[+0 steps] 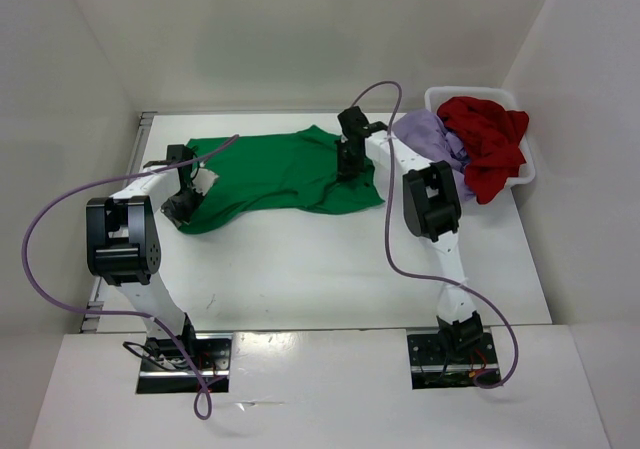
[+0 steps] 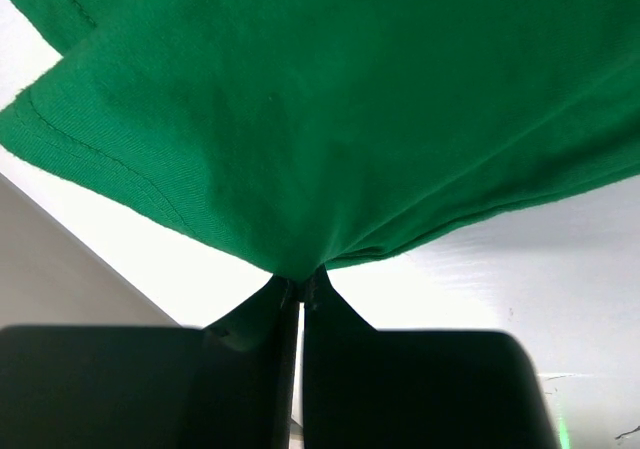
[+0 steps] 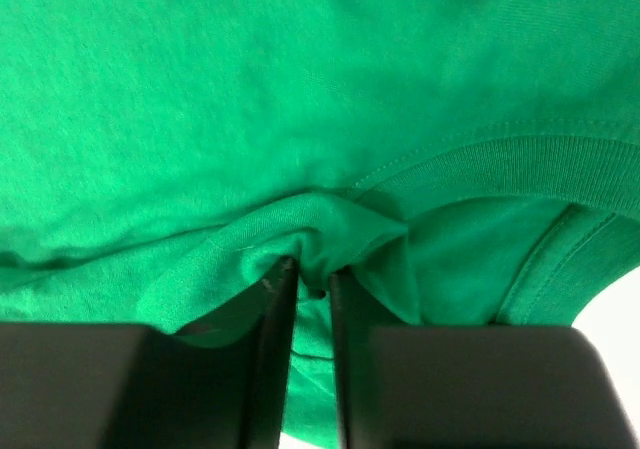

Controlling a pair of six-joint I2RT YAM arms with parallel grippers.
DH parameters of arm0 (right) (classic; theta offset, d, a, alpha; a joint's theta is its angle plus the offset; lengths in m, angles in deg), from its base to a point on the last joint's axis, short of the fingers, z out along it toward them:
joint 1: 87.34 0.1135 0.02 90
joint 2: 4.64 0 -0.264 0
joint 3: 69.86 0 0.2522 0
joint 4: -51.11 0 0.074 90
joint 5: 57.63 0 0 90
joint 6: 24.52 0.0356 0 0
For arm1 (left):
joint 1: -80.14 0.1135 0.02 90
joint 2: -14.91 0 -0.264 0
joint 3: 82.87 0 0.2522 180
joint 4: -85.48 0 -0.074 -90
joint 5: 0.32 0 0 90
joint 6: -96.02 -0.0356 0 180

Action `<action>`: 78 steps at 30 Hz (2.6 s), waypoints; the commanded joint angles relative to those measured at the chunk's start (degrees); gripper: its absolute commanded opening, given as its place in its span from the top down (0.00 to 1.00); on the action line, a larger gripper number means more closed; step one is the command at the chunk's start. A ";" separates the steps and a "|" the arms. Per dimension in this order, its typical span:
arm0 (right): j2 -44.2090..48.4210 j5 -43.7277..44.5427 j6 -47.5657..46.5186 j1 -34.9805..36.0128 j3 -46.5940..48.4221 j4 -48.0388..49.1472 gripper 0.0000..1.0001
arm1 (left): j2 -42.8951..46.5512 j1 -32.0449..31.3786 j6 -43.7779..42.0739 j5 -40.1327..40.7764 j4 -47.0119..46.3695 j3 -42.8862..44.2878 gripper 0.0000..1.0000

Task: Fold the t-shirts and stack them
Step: Flatten out the tshirt

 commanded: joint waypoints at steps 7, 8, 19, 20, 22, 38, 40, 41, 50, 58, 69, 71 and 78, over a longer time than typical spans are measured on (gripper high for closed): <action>5.15 -1.79 -0.37 -0.06 -4.84 -0.36 0.74 | 0.98 -0.03 0.22 -0.74 0.46 -0.22 1.00; 5.15 -1.79 -0.37 -0.06 -4.84 0.33 0.74 | 0.98 -0.03 0.22 -0.74 0.46 -0.22 1.00; 6.29 2.69 -0.99 1.78 -3.26 -3.79 0.73 | 1.51 -0.03 0.22 -0.74 0.46 -0.22 1.00; 6.82 2.69 -0.99 1.78 -3.79 -3.79 0.72 | 1.51 -0.03 0.22 -0.74 0.46 -0.22 1.00; 7.34 2.69 -0.38 1.78 -4.49 -3.79 0.69 | 1.51 -0.03 0.22 -0.74 0.46 -0.22 1.00; 8.49 5.95 0.16 3.54 -6.08 -2.74 0.81 | 0.98 -0.03 0.22 -0.74 0.46 -0.75 1.00; 7.44 6.47 0.16 3.54 -5.12 -2.74 0.78 | 0.98 -0.03 0.22 -0.74 0.46 -0.75 1.00; 7.44 6.47 0.16 3.54 -3.72 -3.26 0.74 | 0.98 -0.03 0.22 -0.74 0.46 -0.75 1.00; 5.68 7.00 -0.99 3.54 -0.98 -3.79 0.74 | 0.98 -0.03 0.22 -0.74 0.46 -1.28 1.00; 5.15 7.00 -0.99 3.54 -1.50 -4.93 0.72 | 0.98 -0.03 0.22 -0.74 0.46 -1.28 1.00; 3.40 6.30 -1.60 3.54 -1.25 -4.32 0.68 | 0.98 -0.03 0.22 -1.27 0.46 -1.80 1.00; 2.87 6.30 -1.60 3.54 -0.71 -5.11 0.68 | 0.98 -0.03 0.22 -1.27 0.46 -1.80 1.00; 2.08 5.16 -1.60 3.54 -0.80 -5.20 0.70 | 0.98 -0.03 0.22 -1.27 0.46 -1.80 1.00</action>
